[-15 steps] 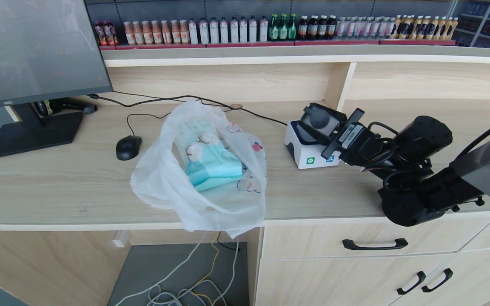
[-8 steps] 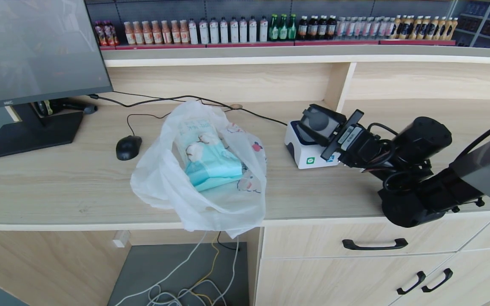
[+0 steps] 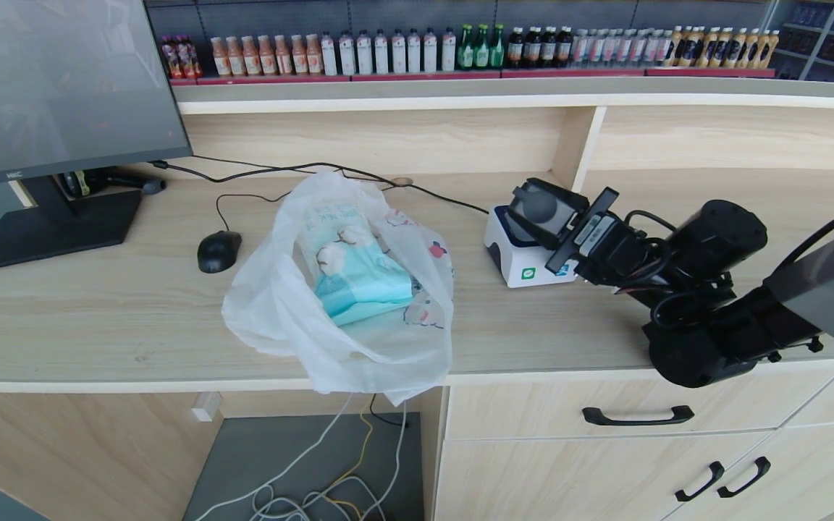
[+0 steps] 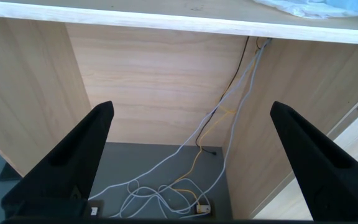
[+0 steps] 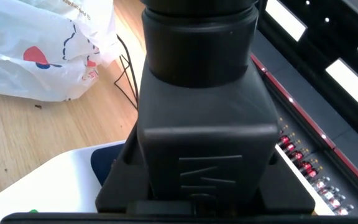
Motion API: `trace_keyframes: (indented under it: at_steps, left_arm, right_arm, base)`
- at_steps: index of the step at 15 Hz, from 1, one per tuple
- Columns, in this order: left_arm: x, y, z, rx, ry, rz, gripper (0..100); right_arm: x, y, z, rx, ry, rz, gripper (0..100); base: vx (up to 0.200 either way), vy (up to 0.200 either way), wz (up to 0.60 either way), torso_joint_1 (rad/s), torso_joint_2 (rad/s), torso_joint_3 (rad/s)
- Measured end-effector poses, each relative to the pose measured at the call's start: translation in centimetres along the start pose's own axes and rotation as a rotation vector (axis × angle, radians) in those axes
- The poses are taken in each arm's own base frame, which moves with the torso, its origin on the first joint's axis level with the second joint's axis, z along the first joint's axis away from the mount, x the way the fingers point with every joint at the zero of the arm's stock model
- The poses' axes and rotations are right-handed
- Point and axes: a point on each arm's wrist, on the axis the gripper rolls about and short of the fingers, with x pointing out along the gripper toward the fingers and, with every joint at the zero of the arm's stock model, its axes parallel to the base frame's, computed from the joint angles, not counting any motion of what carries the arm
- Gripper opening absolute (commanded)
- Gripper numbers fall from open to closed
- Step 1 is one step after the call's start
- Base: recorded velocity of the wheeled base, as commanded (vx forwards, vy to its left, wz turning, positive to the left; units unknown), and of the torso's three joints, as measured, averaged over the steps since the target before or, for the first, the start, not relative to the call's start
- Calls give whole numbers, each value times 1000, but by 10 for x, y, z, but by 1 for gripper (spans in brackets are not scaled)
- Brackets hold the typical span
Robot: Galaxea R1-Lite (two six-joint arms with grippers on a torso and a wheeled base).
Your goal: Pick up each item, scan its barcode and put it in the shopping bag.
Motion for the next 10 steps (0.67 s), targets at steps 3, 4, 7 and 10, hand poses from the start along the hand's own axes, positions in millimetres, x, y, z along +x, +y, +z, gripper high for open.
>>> trace_keyframes:
  at_steps: [3,4,7,10]
  left_arm:
    - [0,0,0,0,0,0,100]
    - [0,0,0,0,0,1,100]
    - [0,0,0,0,0,1,100]
    - [0,0,0,0,0,1,100]
  right_arm:
    - [1,-3,3,4,-1,-7,0]
    - [2,-4,6,7,-5,-8,0]
    - [-1,-9,21,23,5,-28,0]
    - [-11,-15,44,47,31,-52,0]
  base:
    - [0,0,0,0,0,0]
    - [0,0,0,0,0,0]
    - [0,0,0,0,0,0]
    - [0,0,0,0,0,0]
